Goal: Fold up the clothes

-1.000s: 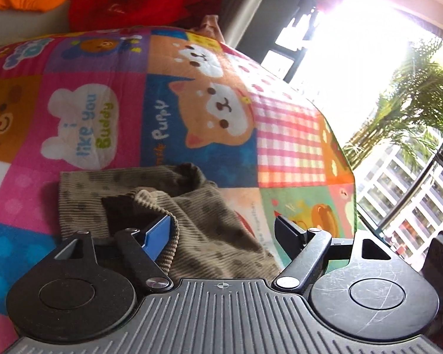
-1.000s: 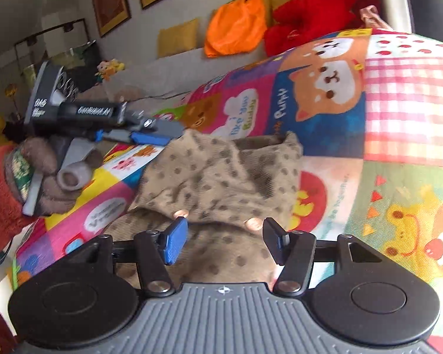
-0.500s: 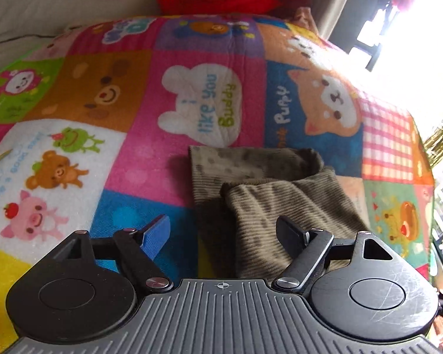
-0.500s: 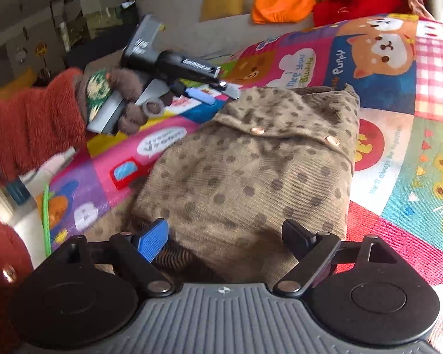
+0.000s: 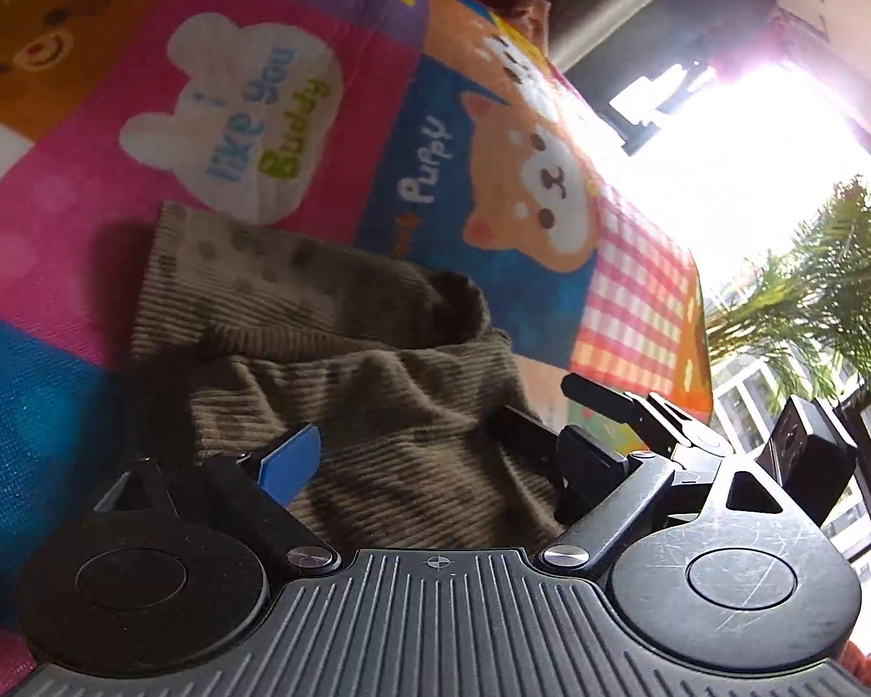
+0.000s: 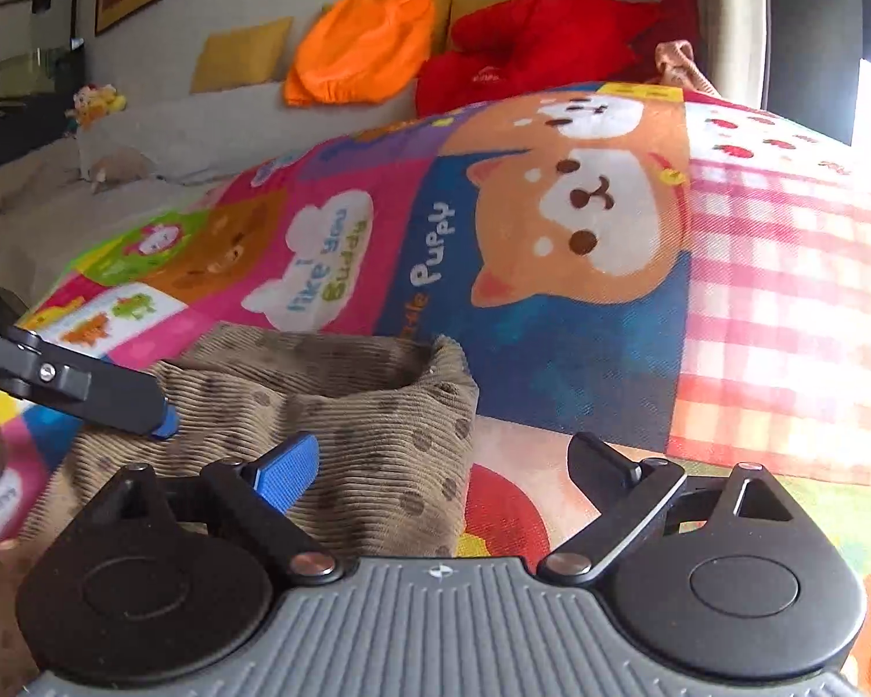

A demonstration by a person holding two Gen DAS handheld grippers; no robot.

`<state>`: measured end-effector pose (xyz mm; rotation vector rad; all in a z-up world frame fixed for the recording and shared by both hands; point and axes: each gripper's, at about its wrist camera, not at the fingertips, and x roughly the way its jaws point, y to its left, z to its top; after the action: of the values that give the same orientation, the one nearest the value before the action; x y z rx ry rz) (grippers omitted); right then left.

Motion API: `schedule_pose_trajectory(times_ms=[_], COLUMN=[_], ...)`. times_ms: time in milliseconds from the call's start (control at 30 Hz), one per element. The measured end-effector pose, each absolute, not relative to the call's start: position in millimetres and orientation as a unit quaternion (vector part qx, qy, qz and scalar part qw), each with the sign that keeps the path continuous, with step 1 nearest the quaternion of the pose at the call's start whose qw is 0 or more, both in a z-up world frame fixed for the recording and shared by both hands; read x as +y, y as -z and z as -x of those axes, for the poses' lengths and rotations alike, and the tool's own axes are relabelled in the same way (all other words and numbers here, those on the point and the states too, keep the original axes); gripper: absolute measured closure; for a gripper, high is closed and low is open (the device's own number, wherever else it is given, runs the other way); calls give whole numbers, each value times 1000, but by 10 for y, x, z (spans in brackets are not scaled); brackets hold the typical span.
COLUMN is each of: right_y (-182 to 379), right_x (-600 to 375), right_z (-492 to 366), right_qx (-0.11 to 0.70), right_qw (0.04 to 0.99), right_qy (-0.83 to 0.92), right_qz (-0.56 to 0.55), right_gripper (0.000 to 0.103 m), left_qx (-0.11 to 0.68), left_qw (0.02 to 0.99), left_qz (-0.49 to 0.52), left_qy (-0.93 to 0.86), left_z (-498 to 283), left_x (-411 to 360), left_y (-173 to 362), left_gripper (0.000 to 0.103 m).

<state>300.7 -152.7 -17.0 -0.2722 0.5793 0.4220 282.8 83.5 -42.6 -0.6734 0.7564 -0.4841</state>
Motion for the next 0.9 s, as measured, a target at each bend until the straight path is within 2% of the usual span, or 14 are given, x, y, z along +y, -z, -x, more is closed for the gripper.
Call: schedule_pose_trajectory(times_ms=[133, 267, 400, 467, 567, 700, 800, 900], right_y=[212, 145, 25, -110, -197, -35, 254, 357], right_x=[-1585, -1778, -2001, -2175, -2363, -2402, -2400, -2413], right_z=[-3019, -2903, -2691, -2379, -1906, -1476, -1387, -1307], right_qx=[291, 292, 289, 292, 312, 356, 409, 398], right_qw=[928, 931, 932, 922, 897, 874, 866, 877], right_qy=[-189, -183, -196, -248, -311, -329, -285, -269], right_qz=[137, 119, 96, 64, 26, 12, 26, 10], right_gripper=[12, 12, 11, 5, 3, 0, 0, 0], left_qx=[355, 352, 334, 334, 351, 391, 387, 389], left_qw=[842, 864, 872, 861, 851, 851, 862, 862], left_qz=[341, 306, 269, 266, 230, 163, 145, 155], left_qy=[221, 192, 234, 275, 315, 309, 295, 285], left_z=[-2905, -2815, -2368, -2080, -1633, -1250, -1091, -1079], left_x=[979, 985, 837, 718, 458, 185, 175, 224], left_y=[473, 304, 36, -32, -17, 207, 331, 329], left_gripper=[17, 15, 8, 7, 5, 5, 5, 5])
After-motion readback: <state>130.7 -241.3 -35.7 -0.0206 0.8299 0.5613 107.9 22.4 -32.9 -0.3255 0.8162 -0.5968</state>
